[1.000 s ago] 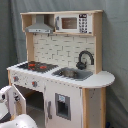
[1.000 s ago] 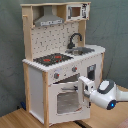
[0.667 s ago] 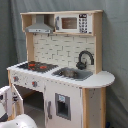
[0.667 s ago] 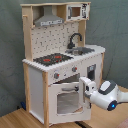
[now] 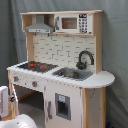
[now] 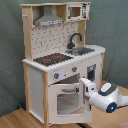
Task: Play with the kitchen
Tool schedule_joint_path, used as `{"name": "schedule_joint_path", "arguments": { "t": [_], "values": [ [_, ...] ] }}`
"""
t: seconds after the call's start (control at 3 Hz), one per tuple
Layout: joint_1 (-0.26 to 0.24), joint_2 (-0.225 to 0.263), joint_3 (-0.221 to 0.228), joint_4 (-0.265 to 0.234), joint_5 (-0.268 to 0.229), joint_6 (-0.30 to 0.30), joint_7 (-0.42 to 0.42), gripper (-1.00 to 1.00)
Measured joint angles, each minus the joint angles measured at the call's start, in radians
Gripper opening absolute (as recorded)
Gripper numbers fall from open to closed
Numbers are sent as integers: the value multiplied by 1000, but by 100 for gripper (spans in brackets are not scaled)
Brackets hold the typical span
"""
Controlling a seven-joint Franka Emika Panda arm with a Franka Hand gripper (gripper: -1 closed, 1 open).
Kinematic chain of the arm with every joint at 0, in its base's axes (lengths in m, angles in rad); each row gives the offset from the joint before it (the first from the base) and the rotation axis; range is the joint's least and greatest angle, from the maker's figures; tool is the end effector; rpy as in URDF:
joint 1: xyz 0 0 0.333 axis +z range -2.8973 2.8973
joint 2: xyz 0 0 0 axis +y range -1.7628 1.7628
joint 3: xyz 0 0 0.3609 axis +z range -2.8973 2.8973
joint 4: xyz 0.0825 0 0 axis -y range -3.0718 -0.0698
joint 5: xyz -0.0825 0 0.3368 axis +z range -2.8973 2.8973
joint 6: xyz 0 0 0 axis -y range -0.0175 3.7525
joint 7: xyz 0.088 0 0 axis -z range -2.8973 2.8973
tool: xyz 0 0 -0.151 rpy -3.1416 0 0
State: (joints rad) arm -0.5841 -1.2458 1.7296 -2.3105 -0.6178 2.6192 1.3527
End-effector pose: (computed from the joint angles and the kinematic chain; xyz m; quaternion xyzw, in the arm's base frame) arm 0.1980 0.4804 0.2799 0.6953 0.2237 0.6074 0.3125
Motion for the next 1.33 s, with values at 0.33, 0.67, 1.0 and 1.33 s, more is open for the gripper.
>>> {"name": "schedule_joint_path", "arguments": {
  "t": [0.33,0.67,1.0,1.33],
  "values": [
    [0,12,15,34,58,-64,-51,-100],
    [-7,12,24,57,118,-116,-108,-100],
    [6,12,11,58,150,-185,-180,-100],
    [10,13,6,58,151,-193,-187,100]
  ]
}}
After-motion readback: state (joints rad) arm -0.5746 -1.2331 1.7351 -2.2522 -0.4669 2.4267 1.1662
